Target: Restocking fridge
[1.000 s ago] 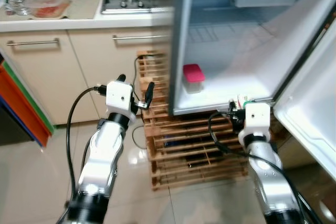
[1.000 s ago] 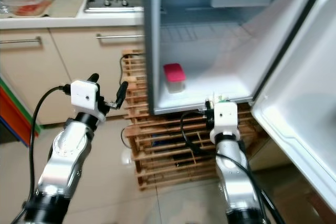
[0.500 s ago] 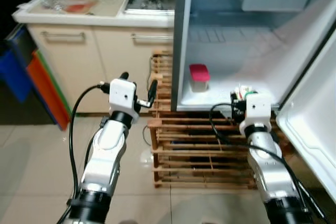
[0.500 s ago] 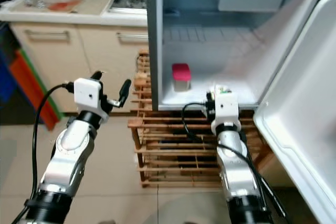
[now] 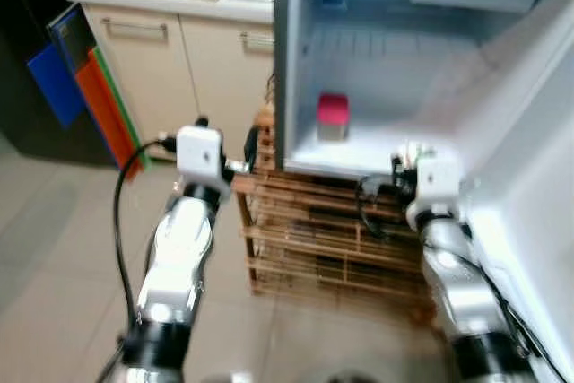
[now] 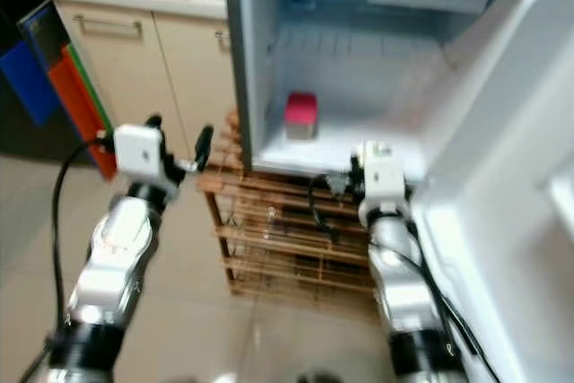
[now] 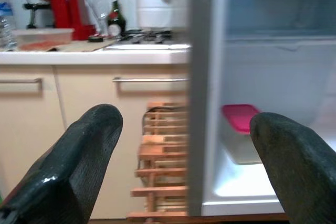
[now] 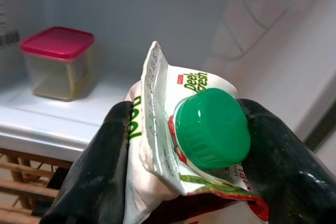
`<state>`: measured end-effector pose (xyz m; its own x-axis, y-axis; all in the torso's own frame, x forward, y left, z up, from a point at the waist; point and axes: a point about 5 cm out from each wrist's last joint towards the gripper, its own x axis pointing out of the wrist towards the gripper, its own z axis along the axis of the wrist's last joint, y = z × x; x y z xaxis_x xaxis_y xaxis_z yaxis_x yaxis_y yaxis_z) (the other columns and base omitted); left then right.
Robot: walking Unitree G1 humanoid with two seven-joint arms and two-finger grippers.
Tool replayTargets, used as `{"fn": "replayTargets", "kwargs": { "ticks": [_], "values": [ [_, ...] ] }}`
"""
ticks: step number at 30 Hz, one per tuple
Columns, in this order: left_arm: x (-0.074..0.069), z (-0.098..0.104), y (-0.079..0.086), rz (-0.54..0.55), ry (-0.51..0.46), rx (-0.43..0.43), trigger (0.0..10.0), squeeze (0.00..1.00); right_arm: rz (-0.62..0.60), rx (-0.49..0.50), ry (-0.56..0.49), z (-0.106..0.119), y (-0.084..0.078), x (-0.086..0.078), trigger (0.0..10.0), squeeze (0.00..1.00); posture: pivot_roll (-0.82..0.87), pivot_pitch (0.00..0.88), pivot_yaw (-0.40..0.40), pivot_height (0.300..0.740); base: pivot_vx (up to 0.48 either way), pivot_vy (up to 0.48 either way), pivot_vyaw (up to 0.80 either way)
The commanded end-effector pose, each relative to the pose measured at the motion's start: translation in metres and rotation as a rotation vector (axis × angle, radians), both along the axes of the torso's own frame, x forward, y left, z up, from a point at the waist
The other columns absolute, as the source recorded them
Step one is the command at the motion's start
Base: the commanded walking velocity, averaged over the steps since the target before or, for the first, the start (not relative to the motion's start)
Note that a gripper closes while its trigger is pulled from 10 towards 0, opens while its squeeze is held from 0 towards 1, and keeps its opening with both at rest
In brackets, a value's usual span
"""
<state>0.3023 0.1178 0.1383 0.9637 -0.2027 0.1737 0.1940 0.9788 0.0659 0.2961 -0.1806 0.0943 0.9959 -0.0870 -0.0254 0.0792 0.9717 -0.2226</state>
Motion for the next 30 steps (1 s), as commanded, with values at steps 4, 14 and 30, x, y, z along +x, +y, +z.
{"fn": "replayTargets", "kwargs": {
  "ticks": [4, 14, 30],
  "values": [
    [0.001, 0.003, 0.006, 0.017, -0.008, 0.010, 10.0, 0.00, 0.005, 0.004, -0.010, 0.003, 0.002, 0.001, 10.0, 0.00, -0.02, 0.000, -0.010, 0.740, 0.000, 0.000, 0.00],
    [0.001, 0.003, 0.006, 0.017, -0.008, 0.010, 10.0, 0.00, 0.005, 0.004, -0.010, 0.003, 0.002, 0.001, 10.0, 0.00, -0.02, 0.000, -0.010, 0.740, 0.000, 0.000, 0.00],
    [-0.007, -0.001, -0.013, -0.228, -0.019, 0.123, 10.0, 0.00, 0.125, -0.031, -0.157, 0.058, 0.052, 0.074, 10.0, 0.00, 0.04, 0.000, -0.011, 0.740, 0.136, 0.000, 0.00]
  ]
}}
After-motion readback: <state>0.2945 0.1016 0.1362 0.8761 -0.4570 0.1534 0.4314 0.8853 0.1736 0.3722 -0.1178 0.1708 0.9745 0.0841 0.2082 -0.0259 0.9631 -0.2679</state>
